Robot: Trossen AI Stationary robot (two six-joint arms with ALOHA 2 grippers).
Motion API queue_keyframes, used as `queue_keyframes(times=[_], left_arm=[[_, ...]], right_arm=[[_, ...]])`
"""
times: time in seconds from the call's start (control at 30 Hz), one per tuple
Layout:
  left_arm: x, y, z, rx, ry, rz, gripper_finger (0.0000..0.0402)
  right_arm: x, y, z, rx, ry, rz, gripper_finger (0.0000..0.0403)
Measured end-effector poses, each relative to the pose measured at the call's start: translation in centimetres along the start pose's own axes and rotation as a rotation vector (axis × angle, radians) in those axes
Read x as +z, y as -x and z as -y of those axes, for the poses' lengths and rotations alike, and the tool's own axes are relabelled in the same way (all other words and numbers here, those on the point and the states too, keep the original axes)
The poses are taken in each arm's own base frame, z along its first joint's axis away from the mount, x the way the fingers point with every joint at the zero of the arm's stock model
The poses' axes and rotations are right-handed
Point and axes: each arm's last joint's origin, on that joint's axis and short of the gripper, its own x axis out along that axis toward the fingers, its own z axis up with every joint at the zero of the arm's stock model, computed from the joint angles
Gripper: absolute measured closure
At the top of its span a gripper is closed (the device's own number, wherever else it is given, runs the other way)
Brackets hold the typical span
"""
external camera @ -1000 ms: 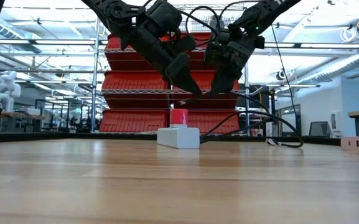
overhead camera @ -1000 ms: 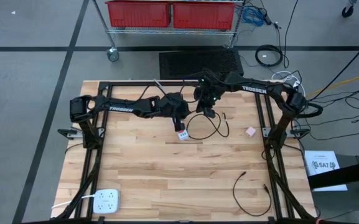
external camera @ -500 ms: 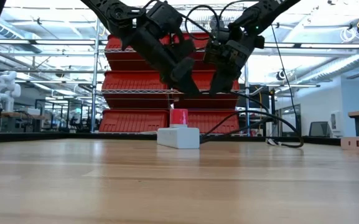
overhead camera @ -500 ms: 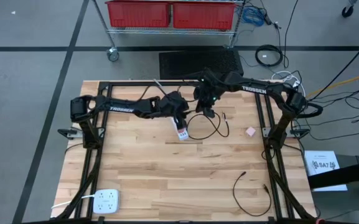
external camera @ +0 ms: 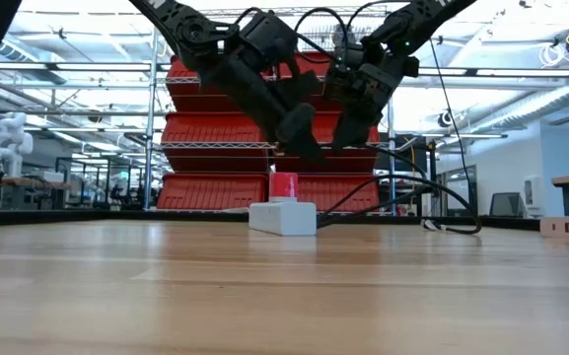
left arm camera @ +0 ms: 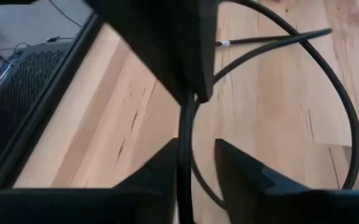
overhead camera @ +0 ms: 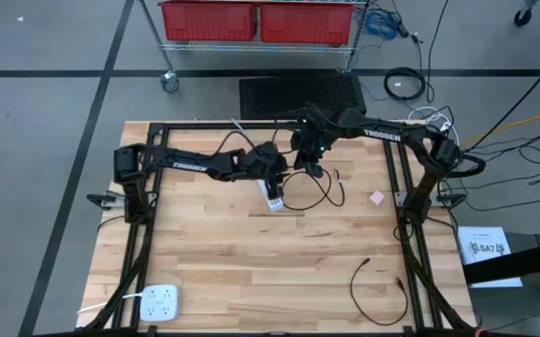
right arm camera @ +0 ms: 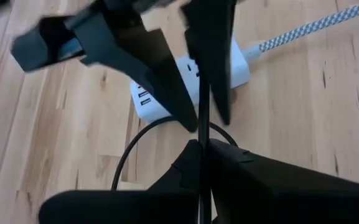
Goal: Insert USB
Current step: Insert the top black charger cable into the pink charger adapter
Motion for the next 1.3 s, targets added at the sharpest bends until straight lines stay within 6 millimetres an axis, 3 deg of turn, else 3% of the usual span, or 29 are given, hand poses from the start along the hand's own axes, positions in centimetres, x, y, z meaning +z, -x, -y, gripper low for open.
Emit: queue_keyframes(times=[0.1, 0.33, 0.53, 0.6, 0.83, 1.0, 1.13, 1.3], left_arm=[[0.4, -0.1, 0.2, 0.001, -0.023, 0.006, 0.0366], [1.5, 0.5, -0.2, 0.001, -0.020, 0.037, 0.0370], [2.1, 1.0, -1.8, -0.073, 0.065, 0.106, 0.0371], [2.1, 1.0, -2.2, -0.096, 0.095, 0.125, 0.0393], [2.3, 1.0, -3.3, -0.185, 0.145, 0.205, 0.0399], [2.9, 1.3, -4.0, -0.218, 0.162, 0.279, 0.0399], [3.4, 1.4, -3.9, -0.235, 0.151, 0.331, 0.0399], [3.2, 1.5, -4.3, -0.253, 0.176, 0.419, 0.0399]], right_arm=[[-0.1, 0.0, -0.1, 0.008, -0.006, -0.012, 0.0403], [-0.3, 0.5, -0.4, 0.005, 0.014, -0.023, 0.0403], [0.2, 3.4, -1.4, -0.086, 0.075, 0.039, 0.0402], [0.3, 4.6, -1.9, -0.106, 0.091, 0.074, 0.0397], [0.4, 8.6, -3.7, -0.194, 0.096, 0.173, 0.0345], [0.4, 9.9, -4.8, -0.198, 0.099, 0.219, 0.0309], [0.5, 10.3, -5.1, -0.179, 0.109, 0.251, 0.0292], [0.0, 9.3, -5.0, -0.111, 0.127, 0.331, 0.0287]])
